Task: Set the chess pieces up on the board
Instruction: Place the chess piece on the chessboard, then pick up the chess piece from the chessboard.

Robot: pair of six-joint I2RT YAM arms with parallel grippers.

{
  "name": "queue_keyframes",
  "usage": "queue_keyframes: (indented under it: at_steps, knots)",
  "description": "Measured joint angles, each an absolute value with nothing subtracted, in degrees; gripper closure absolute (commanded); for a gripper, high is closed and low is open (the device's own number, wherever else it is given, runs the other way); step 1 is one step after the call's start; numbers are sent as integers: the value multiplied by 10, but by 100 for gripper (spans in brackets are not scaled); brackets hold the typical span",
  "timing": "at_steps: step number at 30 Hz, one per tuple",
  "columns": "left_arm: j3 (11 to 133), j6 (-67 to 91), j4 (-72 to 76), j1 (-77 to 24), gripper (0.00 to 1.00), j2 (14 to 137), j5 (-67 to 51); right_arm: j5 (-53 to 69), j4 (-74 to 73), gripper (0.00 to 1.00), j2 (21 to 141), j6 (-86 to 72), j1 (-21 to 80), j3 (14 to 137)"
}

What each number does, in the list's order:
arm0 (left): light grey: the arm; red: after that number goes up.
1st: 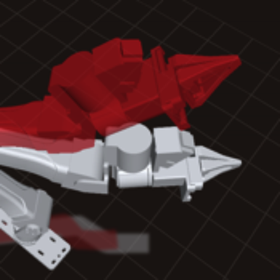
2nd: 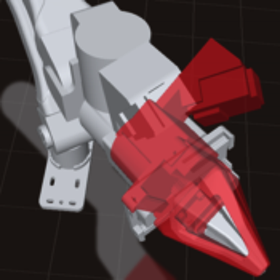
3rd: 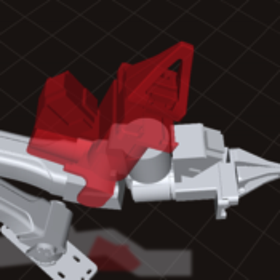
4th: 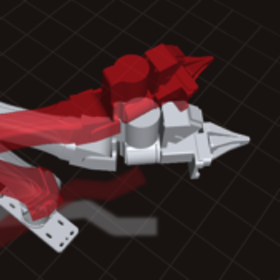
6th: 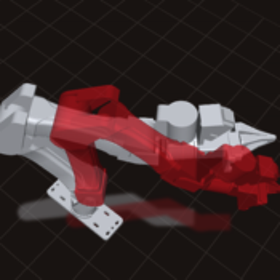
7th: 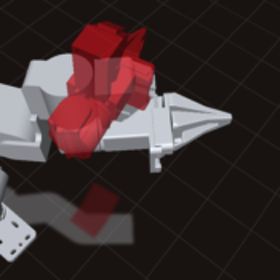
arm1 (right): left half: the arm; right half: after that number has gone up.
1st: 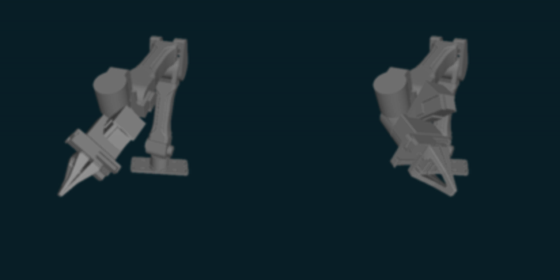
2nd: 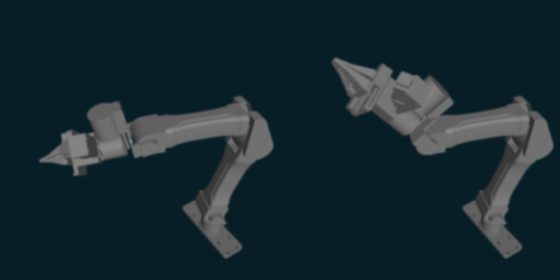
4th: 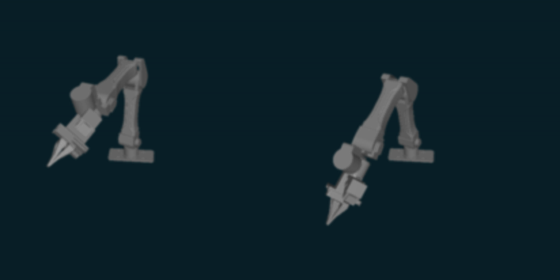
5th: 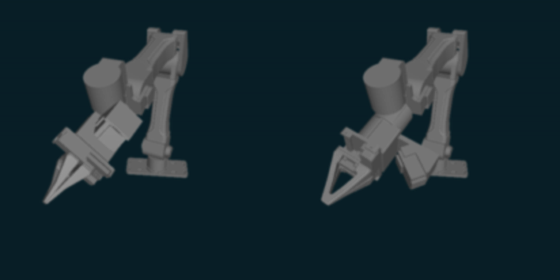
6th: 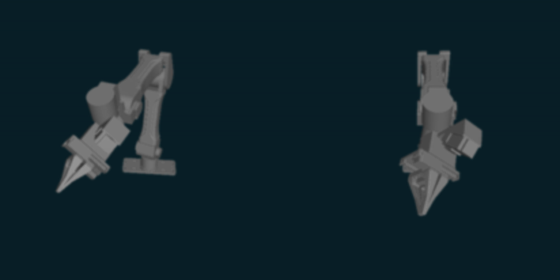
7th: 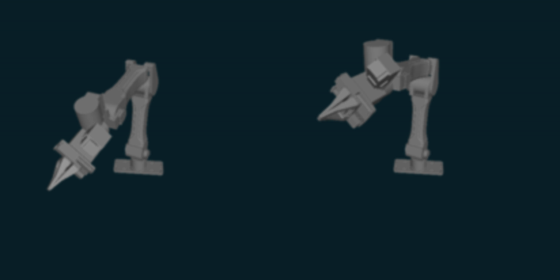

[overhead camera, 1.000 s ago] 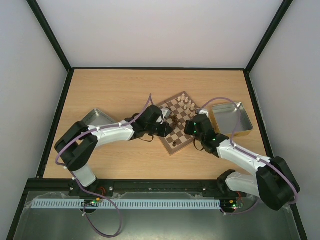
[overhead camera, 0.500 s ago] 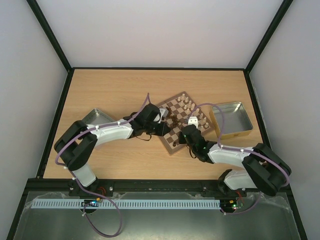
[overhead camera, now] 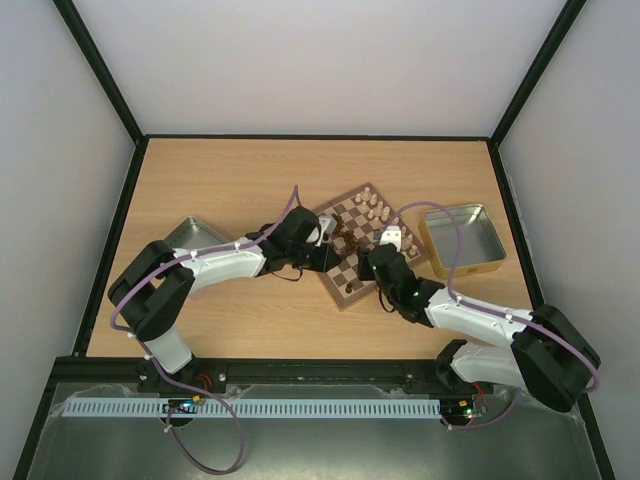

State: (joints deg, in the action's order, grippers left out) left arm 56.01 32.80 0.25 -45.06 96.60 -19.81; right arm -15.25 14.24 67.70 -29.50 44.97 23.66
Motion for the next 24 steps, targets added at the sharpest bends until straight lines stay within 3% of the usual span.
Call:
queue_keyframes:
  at_steps: [12, 24]
  knots:
    - [564, 328, 3, -444, 97, 965, -206, -46, -41, 54, 717, -328, 390, 371]
    - [564, 328, 3, -439, 97, 959, -209, -1, -107, 75, 805, -319, 390, 407]
